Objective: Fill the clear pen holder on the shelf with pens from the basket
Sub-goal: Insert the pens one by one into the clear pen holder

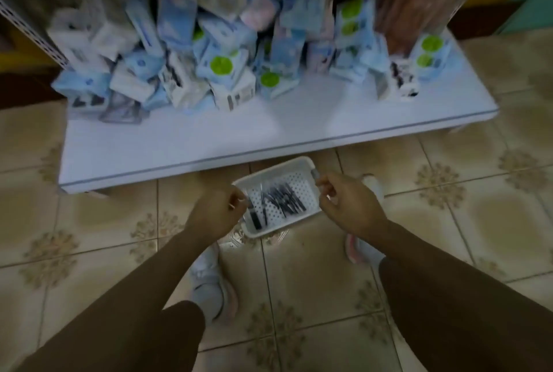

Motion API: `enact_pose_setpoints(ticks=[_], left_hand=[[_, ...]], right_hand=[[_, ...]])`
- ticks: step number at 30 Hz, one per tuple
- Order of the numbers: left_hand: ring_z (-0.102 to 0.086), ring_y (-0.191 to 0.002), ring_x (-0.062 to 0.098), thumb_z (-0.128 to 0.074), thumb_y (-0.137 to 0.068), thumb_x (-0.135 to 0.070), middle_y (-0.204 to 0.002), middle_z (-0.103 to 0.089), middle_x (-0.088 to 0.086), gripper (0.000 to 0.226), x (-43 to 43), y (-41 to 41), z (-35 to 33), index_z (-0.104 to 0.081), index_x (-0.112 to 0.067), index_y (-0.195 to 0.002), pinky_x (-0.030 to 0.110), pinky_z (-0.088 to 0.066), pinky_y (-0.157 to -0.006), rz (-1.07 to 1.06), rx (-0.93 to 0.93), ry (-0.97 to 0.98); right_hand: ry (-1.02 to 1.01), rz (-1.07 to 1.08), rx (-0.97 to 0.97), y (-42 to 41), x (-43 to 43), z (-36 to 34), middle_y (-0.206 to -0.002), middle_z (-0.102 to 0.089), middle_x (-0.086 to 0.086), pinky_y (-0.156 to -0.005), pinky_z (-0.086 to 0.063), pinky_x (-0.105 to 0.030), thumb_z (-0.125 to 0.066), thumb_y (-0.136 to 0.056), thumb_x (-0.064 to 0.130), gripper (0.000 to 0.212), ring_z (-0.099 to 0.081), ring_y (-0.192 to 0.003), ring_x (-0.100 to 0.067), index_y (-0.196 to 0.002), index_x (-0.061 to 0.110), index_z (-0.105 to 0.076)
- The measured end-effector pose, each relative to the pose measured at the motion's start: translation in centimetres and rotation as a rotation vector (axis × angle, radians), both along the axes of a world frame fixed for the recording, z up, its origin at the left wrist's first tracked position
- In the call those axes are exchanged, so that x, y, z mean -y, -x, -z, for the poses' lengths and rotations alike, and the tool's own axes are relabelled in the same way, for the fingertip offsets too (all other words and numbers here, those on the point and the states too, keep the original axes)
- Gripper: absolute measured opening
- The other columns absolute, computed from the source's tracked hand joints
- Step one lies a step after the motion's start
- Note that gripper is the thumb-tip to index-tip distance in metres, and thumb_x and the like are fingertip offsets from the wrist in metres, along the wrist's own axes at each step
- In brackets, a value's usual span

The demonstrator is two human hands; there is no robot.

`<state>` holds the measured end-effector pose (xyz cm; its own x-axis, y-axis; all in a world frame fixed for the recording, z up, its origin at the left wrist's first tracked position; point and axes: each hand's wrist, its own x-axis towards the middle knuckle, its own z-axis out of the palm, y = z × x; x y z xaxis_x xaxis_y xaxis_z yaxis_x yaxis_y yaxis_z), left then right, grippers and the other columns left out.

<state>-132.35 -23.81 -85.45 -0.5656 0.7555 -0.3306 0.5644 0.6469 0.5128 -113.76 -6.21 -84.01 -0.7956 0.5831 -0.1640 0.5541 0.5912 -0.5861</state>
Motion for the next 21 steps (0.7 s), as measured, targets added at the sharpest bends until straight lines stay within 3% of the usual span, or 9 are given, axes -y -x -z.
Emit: enact_pose_setpoints(ticks=[3,7,9,12,13,17,21], left_hand=[[-0.058,-0.08,0.015,-0.055,-0.094,-0.024,-0.082,-0.06,-0.002,0.016,-1.1,0.3,5.8,-0.067,-0.013,-0.097,0.019,-0.032,-0.056,-0.129,0.087,0.066],[-0.055,-0.086,0.021,-0.05,-0.097,-0.026,-0.098,-0.059,0.006,0.01,-3.3,-1.3,12.4,-0.054,-0.017,-0.101,0.026,-0.04,-0.065,-0.24,0.301,0.187],[-0.057,-0.089,0.023,-0.051,-0.097,-0.024,-0.107,-0.057,0.008,0.021,-4.6,-2.4,15.0,-0.053,-0.012,-0.114,0.024,-0.045,-0.065,-0.356,0.438,0.177],[-0.056,-0.073,0.015,-0.056,-0.095,-0.022,-0.111,-0.056,0.007,0.033,-6.0,-3.2,18.4,-0.046,-0.007,-0.123,0.017,-0.047,-0.046,-0.542,0.578,0.146],[-0.056,-0.074,0.016,-0.058,-0.094,-0.022,-0.112,-0.057,0.008,0.035,-6.3,-3.1,19.6,-0.045,-0.005,-0.123,0.018,-0.048,-0.046,-0.58,0.566,0.142],[-0.059,-0.105,0.03,-0.064,-0.089,-0.024,-0.12,-0.058,0.016,0.049,-7.1,-2.5,24.0,-0.045,-0.001,-0.127,0.035,-0.052,-0.082,-0.735,0.472,0.141],[-0.057,-0.109,0.031,-0.064,-0.087,-0.02,-0.121,-0.055,0.014,0.05,-8.1,-2.8,25.7,-0.045,-0.002,-0.129,0.042,-0.051,-0.091,-0.921,0.454,0.074]], right_hand=[[0.055,-0.035,0.12,0.9,-0.3,6.1,-0.098,-0.065,-0.003,-0.075,-0.05,-0.034,-0.057,-0.088,0.016,0.026,-0.06,-0.09,-0.02,-0.113,0.013,-0.058],[0.118,-0.072,0.271,2.4,-0.4,13.1,-0.105,-0.064,-0.006,-0.076,-0.051,-0.034,-0.054,-0.092,0.019,0.024,-0.06,-0.092,-0.022,-0.115,0.013,-0.054],[0.154,-0.068,0.294,3.5,-0.7,15.8,-0.105,-0.064,-0.008,-0.075,-0.052,-0.035,-0.053,-0.092,0.019,0.023,-0.06,-0.09,-0.023,-0.115,0.013,-0.052],[0.203,-0.041,0.325,5.2,-1.4,19.0,-0.101,-0.063,-0.012,-0.073,-0.051,-0.036,-0.054,-0.092,0.017,0.024,-0.06,-0.09,-0.028,-0.114,0.009,-0.052],[0.209,-0.032,0.338,5.7,-1.7,20.0,-0.099,-0.063,-0.014,-0.072,-0.051,-0.036,-0.054,-0.092,0.017,0.023,-0.061,-0.089,-0.03,-0.113,0.008,-0.052],[0.221,0.012,0.467,7.7,-2.5,22.8,-0.105,-0.062,-0.015,-0.076,-0.051,-0.036,-0.05,-0.093,0.02,0.033,-0.06,-0.093,-0.031,-0.124,0.008,-0.045],[0.264,0.059,0.609,8.8,-2.8,25.0,-0.127,-0.052,-0.016,-0.086,-0.045,-0.037,-0.052,-0.093,0.023,0.051,-0.054,-0.112,-0.033,-0.137,0.008,-0.03]])
